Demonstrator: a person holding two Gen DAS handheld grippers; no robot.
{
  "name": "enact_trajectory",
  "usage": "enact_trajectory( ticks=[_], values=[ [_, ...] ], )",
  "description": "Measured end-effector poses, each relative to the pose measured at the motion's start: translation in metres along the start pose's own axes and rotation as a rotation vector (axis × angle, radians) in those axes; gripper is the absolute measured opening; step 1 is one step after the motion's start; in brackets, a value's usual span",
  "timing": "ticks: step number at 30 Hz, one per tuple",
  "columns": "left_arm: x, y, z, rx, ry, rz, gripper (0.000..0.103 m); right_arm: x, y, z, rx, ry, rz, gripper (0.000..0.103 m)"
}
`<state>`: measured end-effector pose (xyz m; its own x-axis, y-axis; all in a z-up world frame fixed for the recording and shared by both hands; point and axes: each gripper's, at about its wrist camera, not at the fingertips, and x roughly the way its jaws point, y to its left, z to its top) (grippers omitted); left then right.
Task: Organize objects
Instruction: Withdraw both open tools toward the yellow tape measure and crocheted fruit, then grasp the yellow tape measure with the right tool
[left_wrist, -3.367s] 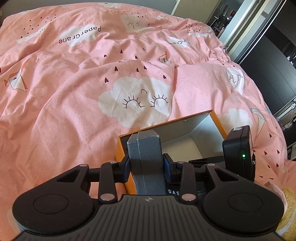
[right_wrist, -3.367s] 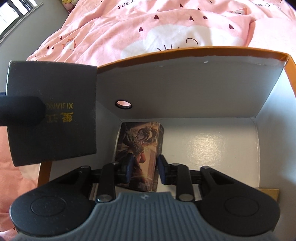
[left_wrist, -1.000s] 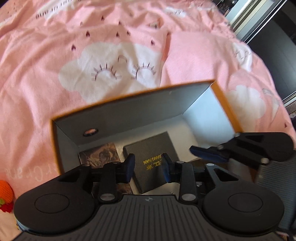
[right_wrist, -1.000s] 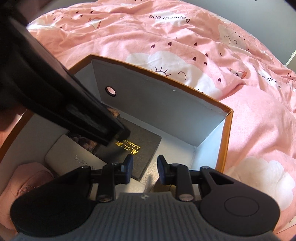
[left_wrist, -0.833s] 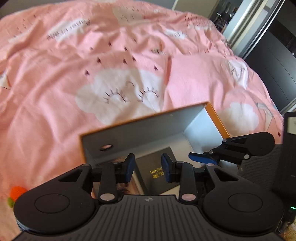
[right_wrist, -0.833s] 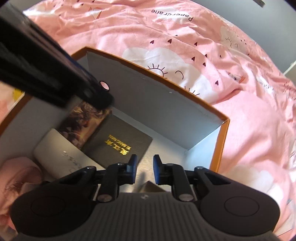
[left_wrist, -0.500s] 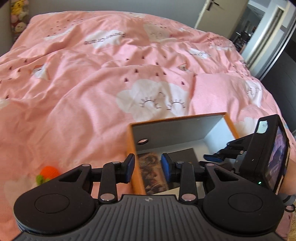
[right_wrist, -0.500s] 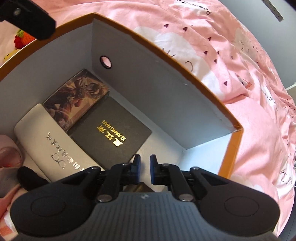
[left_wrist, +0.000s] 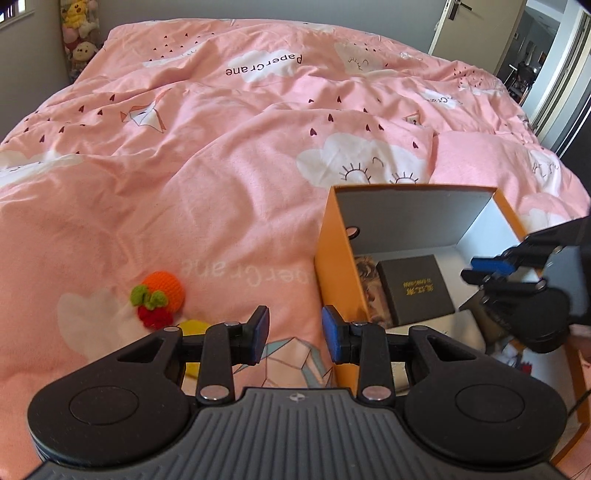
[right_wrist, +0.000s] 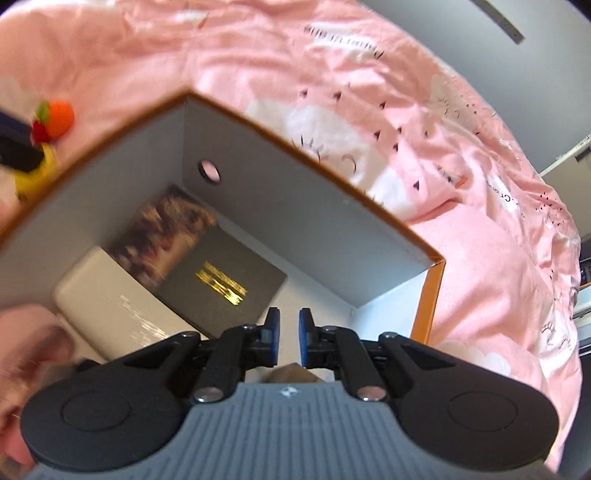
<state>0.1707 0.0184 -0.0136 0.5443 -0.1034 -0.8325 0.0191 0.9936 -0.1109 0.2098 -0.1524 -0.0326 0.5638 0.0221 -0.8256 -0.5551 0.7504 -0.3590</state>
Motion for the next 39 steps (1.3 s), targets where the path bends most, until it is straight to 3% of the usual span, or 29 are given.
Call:
enact_trajectory(
  ticks=[7, 12, 14, 22, 28, 31, 34, 36, 39],
  values=[
    [-0.024, 0.012, -0.007, 0.007, -0.058, 0.039, 0.038, -0.047, 0.035, 0.026, 0.157, -0.219, 0.122, 0.011],
    [-0.04, 0.035, -0.009, -0.032, -0.087, 0.078, 0.039, -0.064, 0.063, 0.039, 0.223, -0.32, 0.21, 0.032],
    [-0.042, 0.044, -0.013, -0.045, -0.088, 0.089, 0.039, -0.068, 0.079, 0.047, 0.226, -0.335, 0.228, 0.034],
    [-0.038, 0.086, -0.024, -0.134, -0.061, 0.089, 0.046, -0.06, 0.115, 0.057, 0.25, -0.311, 0.298, 0.037],
    [-0.026, 0.113, -0.026, -0.192, -0.015, 0.072, 0.046, -0.048, 0.139, 0.067, 0.174, -0.27, 0.341, 0.038],
    [-0.021, 0.121, -0.026, -0.221, -0.006, 0.1, 0.046, -0.037, 0.153, 0.075, 0.12, -0.235, 0.356, 0.038],
    [-0.014, 0.124, -0.028, -0.21, 0.017, 0.116, 0.046, -0.022, 0.165, 0.083, 0.075, -0.187, 0.396, 0.04],
    [-0.009, 0.123, -0.03, -0.179, 0.032, 0.133, 0.046, -0.009, 0.171, 0.09, 0.036, -0.152, 0.427, 0.048],
    [-0.002, 0.119, -0.032, -0.122, 0.053, 0.175, 0.045, 0.007, 0.18, 0.099, -0.079, -0.102, 0.431, 0.048]
  ],
)
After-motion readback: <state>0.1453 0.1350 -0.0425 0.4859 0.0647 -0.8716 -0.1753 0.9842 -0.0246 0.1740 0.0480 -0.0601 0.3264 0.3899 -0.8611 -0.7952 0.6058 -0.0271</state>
